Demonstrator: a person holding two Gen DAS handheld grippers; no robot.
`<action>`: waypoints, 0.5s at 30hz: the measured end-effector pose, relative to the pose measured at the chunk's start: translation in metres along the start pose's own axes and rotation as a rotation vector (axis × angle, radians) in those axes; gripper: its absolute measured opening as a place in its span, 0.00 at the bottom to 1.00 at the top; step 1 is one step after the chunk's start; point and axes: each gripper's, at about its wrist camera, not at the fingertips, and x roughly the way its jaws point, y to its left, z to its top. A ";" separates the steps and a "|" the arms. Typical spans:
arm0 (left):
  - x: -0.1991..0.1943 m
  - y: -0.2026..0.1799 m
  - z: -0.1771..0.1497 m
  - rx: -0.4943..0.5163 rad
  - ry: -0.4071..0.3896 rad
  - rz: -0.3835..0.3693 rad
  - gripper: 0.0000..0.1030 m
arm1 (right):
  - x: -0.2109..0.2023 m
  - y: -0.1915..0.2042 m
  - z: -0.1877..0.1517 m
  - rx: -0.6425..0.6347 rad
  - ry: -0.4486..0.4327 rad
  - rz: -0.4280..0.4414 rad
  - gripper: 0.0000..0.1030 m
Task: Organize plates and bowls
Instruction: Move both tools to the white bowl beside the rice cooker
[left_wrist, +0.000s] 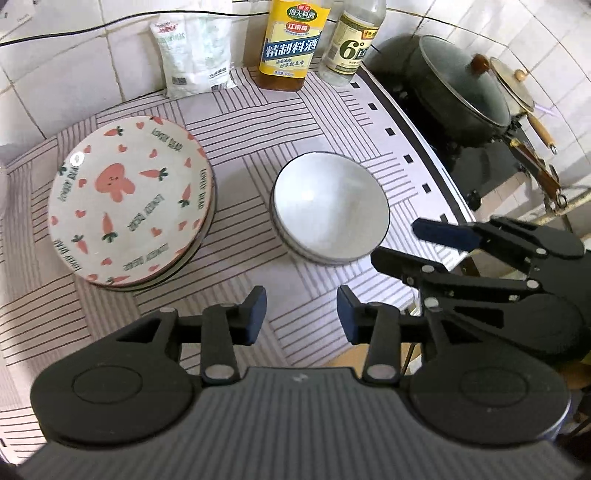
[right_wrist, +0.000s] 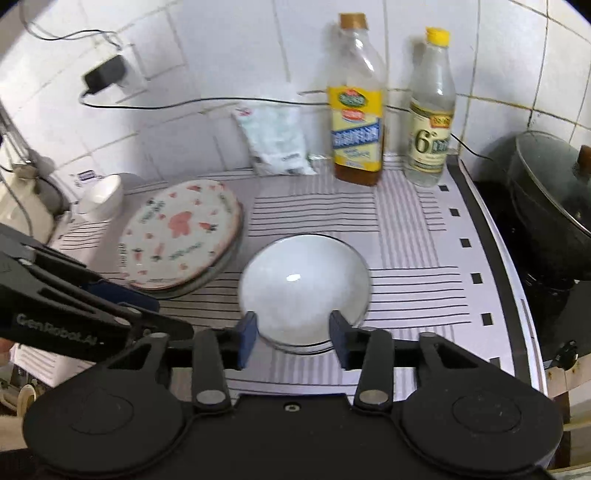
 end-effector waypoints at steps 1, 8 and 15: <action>-0.005 0.004 -0.004 0.007 -0.001 0.000 0.40 | -0.004 0.007 -0.002 -0.003 -0.007 -0.004 0.57; -0.047 0.040 -0.034 0.056 -0.017 -0.002 0.43 | -0.022 0.062 -0.013 -0.052 -0.015 -0.051 0.74; -0.092 0.117 -0.073 0.000 -0.070 0.006 0.49 | -0.032 0.120 -0.011 -0.065 -0.051 -0.028 0.74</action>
